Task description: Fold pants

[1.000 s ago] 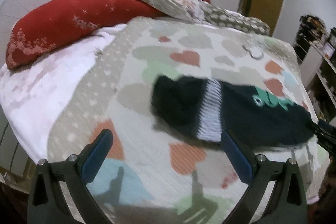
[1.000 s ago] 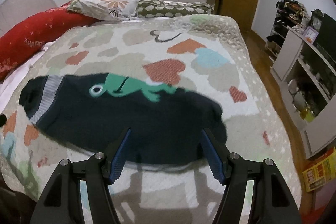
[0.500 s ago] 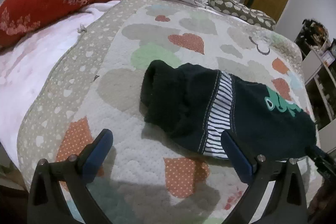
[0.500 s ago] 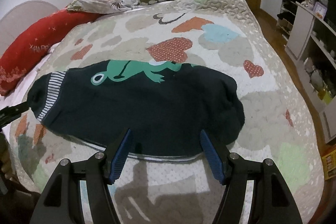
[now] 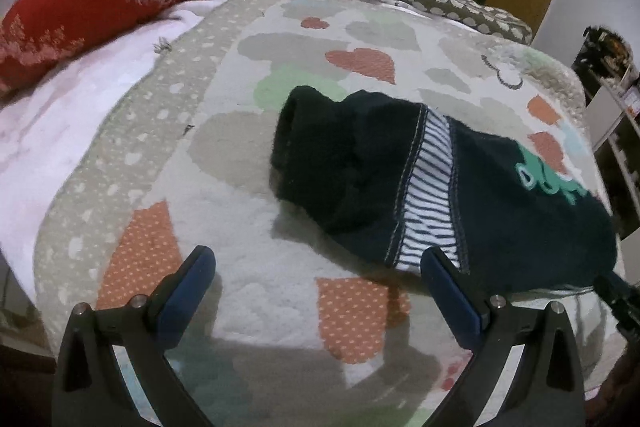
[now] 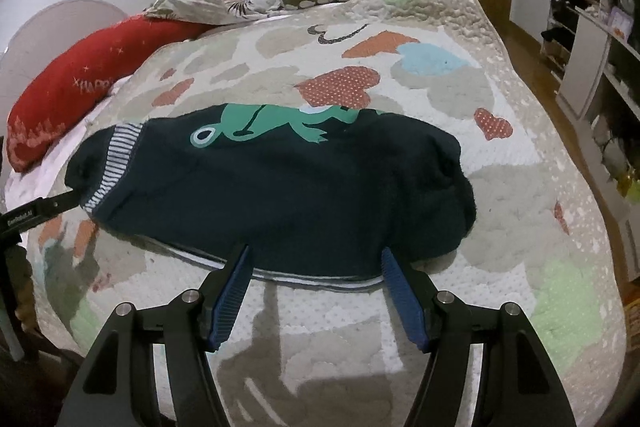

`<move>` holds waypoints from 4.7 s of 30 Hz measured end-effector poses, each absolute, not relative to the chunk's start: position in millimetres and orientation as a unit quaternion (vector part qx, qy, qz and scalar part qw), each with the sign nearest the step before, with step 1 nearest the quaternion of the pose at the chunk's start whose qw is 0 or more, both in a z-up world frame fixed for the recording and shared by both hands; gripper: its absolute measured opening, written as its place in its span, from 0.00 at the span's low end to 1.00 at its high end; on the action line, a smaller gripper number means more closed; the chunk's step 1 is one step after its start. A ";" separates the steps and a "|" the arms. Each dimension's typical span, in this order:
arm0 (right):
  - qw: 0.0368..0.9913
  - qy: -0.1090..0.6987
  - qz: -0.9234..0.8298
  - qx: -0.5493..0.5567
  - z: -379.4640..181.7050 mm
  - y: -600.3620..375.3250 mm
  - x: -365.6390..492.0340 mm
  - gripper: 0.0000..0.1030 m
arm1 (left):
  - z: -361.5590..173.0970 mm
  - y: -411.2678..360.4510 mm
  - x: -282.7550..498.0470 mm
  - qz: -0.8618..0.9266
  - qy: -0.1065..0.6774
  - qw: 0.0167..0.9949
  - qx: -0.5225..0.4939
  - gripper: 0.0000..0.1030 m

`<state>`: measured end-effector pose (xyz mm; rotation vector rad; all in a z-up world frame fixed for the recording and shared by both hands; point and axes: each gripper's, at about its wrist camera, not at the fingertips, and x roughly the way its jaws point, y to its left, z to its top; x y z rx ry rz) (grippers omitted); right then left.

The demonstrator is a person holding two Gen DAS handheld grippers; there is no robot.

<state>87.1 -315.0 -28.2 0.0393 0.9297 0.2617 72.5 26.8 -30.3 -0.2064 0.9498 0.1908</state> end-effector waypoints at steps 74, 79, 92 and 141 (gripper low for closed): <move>0.916 0.394 0.073 -0.014 44.7 -280.8 317.8 0.64 | 24.7 82.6 250.2 -0.010 0.458 0.855 -0.242 0.59; 0.911 0.405 0.083 0.005 36.6 -318.0 265.6 0.64 | 41.9 110.6 218.6 0.018 0.430 0.867 -0.251 0.66; 0.875 0.449 0.102 0.151 -33.0 -385.3 158.0 0.66 | -50.4 73.8 153.0 -0.039 0.485 0.831 -0.269 0.80; 0.852 0.421 0.148 0.276 -62.3 -397.8 80.1 0.44 | 12.5 -7.8 -8.7 0.004 0.408 0.900 -0.155 0.48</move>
